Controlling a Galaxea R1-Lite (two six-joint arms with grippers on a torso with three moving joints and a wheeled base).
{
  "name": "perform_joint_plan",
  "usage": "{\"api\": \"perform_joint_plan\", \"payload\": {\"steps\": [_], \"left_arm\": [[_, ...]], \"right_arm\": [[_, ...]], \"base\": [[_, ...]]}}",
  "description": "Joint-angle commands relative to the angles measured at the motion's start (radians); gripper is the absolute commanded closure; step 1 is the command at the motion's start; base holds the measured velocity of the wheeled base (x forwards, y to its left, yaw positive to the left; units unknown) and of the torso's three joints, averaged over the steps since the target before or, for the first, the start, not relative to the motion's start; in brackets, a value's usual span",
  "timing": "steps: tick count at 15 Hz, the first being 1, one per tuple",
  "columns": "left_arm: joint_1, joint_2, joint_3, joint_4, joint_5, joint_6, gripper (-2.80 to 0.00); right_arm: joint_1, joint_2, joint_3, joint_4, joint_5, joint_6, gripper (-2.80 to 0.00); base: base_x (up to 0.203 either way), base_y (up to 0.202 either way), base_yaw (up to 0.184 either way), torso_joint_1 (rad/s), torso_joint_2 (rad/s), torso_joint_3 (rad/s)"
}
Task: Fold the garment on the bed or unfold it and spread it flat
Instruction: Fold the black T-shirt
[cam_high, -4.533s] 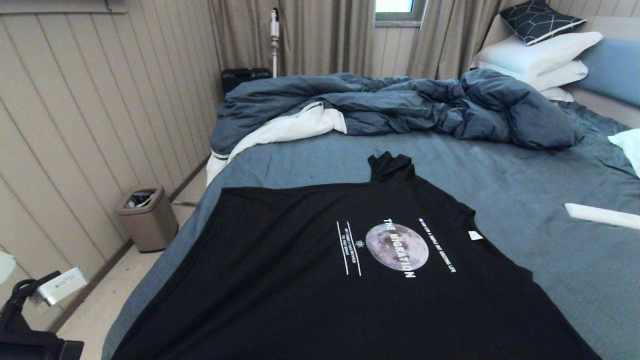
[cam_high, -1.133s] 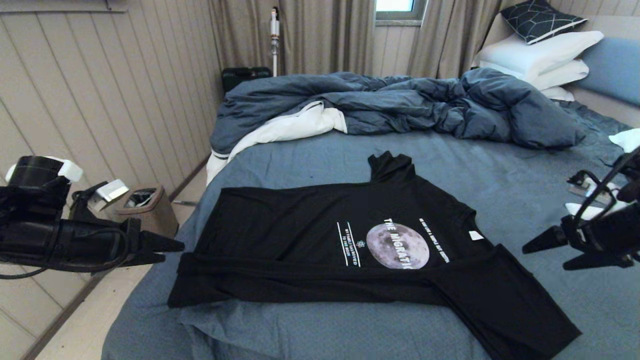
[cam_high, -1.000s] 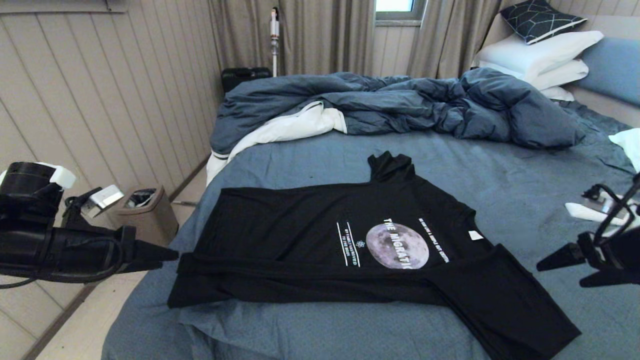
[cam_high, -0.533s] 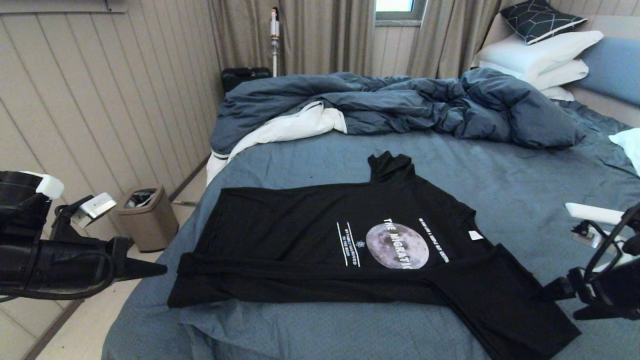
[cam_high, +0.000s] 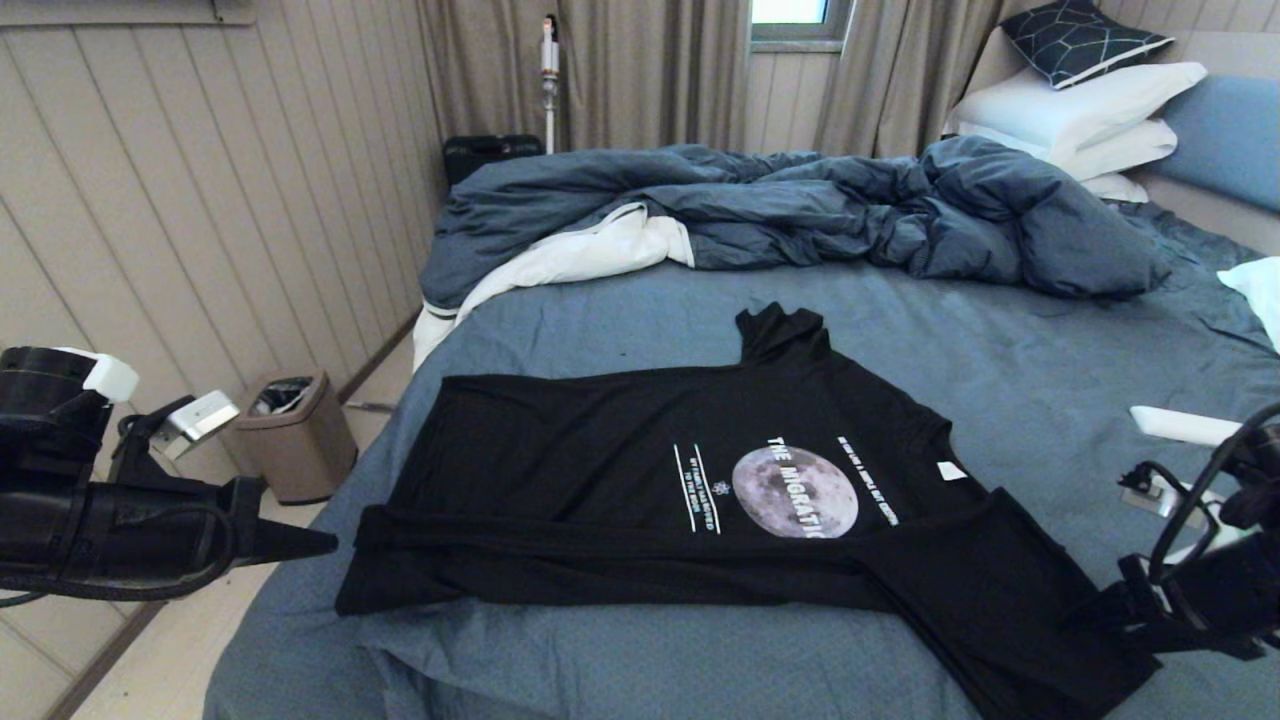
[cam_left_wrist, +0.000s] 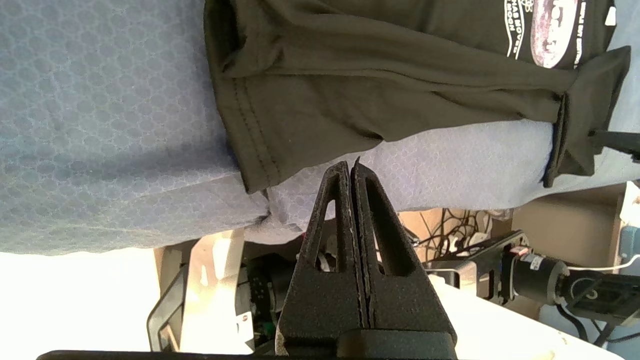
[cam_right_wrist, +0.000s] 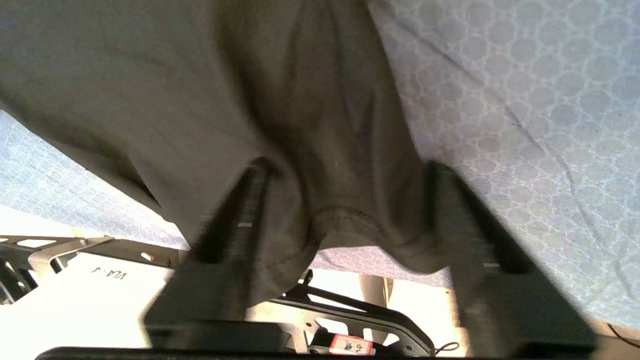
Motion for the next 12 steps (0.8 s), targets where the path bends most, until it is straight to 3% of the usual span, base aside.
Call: {"api": "perform_joint_plan", "payload": {"steps": [1, 8, 10, 12], "left_arm": [[0.000, 0.010, -0.001, 0.001, -0.004, -0.002, 0.00], [0.000, 0.027, -0.007, 0.003, -0.007, 0.002, 0.00], [-0.001, 0.026, -0.011, 0.004, -0.007, 0.002, 0.00], [0.000, 0.025, -0.016, 0.003, -0.008, 0.001, 0.00]], "right_arm": [[0.001, -0.008, 0.003, 0.007, 0.004, -0.001, 0.00], [-0.002, -0.116, 0.008, 0.028, 0.021, -0.016, 0.00], [-0.002, -0.156, -0.037, 0.030, 0.144, -0.012, 0.00], [0.013, -0.141, -0.111, 0.034, 0.192, 0.006, 0.00]], "base": [[0.000, 0.000, 0.000, 0.000, 0.00, 0.000], [0.000, 0.000, 0.000, 0.000, 0.00, 0.000], [0.000, 0.000, 0.000, 0.000, 0.00, 0.000], [0.000, 0.000, 0.000, 0.000, 0.00, 0.000]]}}
